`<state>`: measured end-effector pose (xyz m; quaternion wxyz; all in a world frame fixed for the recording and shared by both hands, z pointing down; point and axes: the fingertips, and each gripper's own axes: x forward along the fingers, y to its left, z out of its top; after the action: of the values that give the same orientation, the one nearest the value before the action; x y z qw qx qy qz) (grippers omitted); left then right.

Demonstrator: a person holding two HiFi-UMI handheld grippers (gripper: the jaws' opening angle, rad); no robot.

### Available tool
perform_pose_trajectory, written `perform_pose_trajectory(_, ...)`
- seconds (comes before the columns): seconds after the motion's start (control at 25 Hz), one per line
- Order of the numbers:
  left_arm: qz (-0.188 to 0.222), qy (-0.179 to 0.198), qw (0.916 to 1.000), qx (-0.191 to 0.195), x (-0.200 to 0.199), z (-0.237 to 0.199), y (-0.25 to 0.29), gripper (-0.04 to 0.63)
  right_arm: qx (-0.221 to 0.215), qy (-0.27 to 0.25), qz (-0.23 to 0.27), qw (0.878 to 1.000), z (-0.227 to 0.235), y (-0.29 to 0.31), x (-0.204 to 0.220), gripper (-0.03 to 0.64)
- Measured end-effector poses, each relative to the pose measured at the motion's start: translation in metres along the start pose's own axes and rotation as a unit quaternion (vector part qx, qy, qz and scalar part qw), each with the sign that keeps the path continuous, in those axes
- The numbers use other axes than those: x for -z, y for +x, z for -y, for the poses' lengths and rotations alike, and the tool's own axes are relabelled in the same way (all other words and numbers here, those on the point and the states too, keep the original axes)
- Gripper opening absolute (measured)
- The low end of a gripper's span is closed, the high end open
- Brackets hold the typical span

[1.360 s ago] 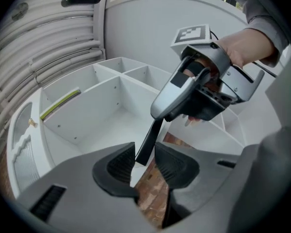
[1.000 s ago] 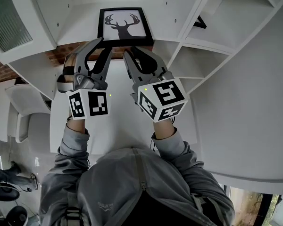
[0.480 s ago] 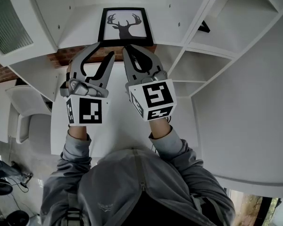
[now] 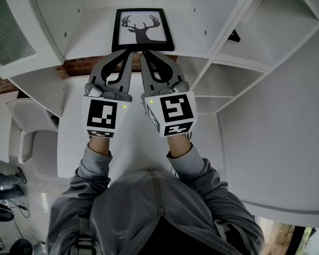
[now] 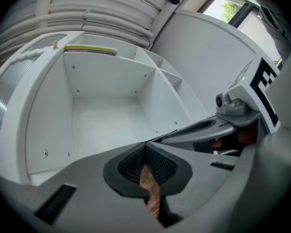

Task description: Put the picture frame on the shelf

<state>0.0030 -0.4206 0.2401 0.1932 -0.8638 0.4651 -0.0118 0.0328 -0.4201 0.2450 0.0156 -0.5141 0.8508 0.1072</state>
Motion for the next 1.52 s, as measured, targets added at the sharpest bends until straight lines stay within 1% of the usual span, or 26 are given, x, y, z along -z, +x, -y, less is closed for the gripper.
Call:
perform_pose_trajectory(0.12,0.000,-0.023,0.9997,-0.008,0.004,-0.006,0.003,0.008,0.002,0.002,-0.001,1.000,0.002,0.002,0.004,0.040)
perform_pose_trajectory(0.28,-0.002,-0.025,0.9995,-0.017,0.002,-0.010,0.005,0.008,0.013,0.003,0.000,1.000,0.007,-0.001,0.001,0.040)
perform_pose_trajectory(0.44,0.000,-0.036,0.9992,-0.015,-0.002,-0.006,-0.001,0.008,0.029,0.002,0.002,1.000,0.011,-0.010,-0.003,0.040)
perform_pose_trajectory(0.56,-0.003,-0.057,0.9983,-0.012,-0.002,0.001,-0.013,0.008,0.045,0.004,0.005,0.999,0.014,-0.022,-0.005,0.040)
perform_pose_trajectory(0.68,0.009,-0.071,0.9973,-0.020,-0.010,0.006,-0.029,0.008,0.059,0.010,0.011,0.998,0.016,-0.037,-0.009,0.032)
perform_pose_trajectory(1.0,0.017,-0.074,0.9963,-0.041,-0.017,0.026,-0.081,0.008,0.092,0.023,0.030,0.995,0.009,-0.092,-0.013,0.028)
perform_pose_trajectory(1.16,0.009,-0.084,0.9955,-0.043,-0.010,0.039,-0.103,0.008,0.102,0.021,0.026,0.994,0.000,-0.121,-0.005,0.028)
perform_pose_trajectory(1.4,-0.005,-0.099,0.9942,-0.043,0.010,0.055,-0.130,0.008,0.110,0.024,0.005,0.994,-0.015,-0.154,0.021,0.028)
perform_pose_trajectory(1.52,-0.029,-0.096,0.9942,-0.038,0.027,0.063,-0.142,0.008,0.116,0.022,-0.007,0.993,-0.018,-0.167,0.033,0.028)
